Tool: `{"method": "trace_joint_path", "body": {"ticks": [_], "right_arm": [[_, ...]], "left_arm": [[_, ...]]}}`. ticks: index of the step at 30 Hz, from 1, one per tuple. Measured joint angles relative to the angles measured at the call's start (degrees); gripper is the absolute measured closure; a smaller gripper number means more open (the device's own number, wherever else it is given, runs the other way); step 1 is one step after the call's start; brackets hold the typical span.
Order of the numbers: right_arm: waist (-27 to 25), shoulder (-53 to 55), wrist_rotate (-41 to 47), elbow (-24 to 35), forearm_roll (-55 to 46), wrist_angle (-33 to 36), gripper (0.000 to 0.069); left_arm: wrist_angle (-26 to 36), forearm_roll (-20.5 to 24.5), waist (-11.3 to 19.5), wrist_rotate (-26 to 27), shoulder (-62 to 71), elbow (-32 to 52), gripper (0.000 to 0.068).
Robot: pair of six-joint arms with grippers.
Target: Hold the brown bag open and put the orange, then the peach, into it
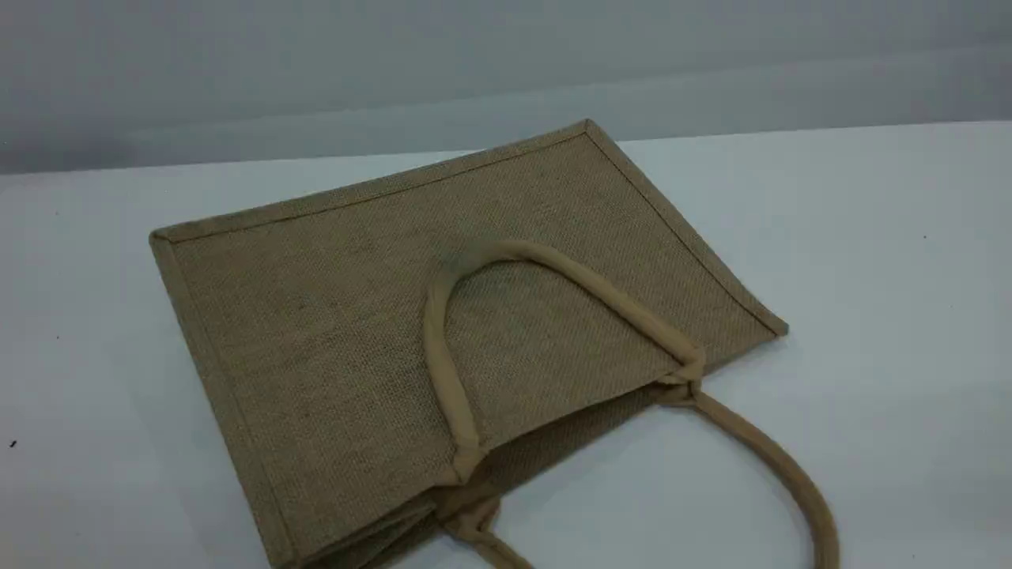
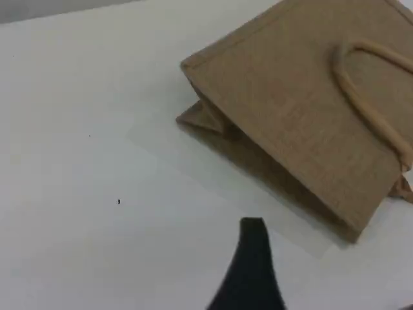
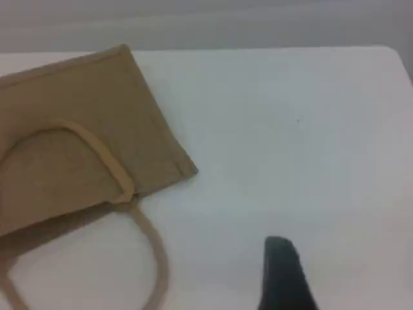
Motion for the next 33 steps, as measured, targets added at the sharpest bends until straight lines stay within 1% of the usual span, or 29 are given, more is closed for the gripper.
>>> {"method": "trace_joint_path", "body": {"ticks": [6,12,14,15,17,20,22,23,26,33], "right_arm": [[3.95,0.00,-0.19,0.00,0.15,0.00,0.0319],[3.95,0.00,-0.24,0.00,0.15,0.00,0.0319],[3.90,0.00,-0.24,0.00,0.15,0.00,0.0319],[3.90,0.00,-0.24,0.00,0.15,0.00,0.0319],[3.92,0.00,-0.24,0.00,0.15,0.00,0.0319],[3.90,0.00,-0.19,0.00,0.15,0.00,0.0319],[3.92,0.00,-0.19,0.00,0.15,0.00,0.0319],[3.92,0.00,-0.19,0.00,0.15,0.00,0.0319],[3.90,0.00,-0.19,0.00,0.15,0.00,0.0319],[3.92,0.00,-0.25,0.00,0.15,0.00,0.0319]], "left_arm": [[0.07,0.00,0.00,0.05,0.04,0.00,0.0130],[0.18,0.06,0.02,0.13,0.04,0.00,0.0130],[0.23,-0.04,1.09,0.13,0.04,0.00,0.0130],[0.23,-0.06,2.27,0.30,0.04,0.00,0.0130],[0.23,-0.06,4.91,0.42,0.04,0.00,0.0130],[0.23,-0.12,9.92,0.42,0.04,0.00,0.0131],[0.23,-0.12,12.35,0.42,-0.12,0.00,0.0131],[0.15,-0.12,13.08,0.42,-0.59,0.00,0.0131],[0.15,-0.12,13.21,0.42,-2.68,-0.06,0.0131],[0.03,-0.12,13.14,0.42,-2.61,-0.06,0.0131]]}}
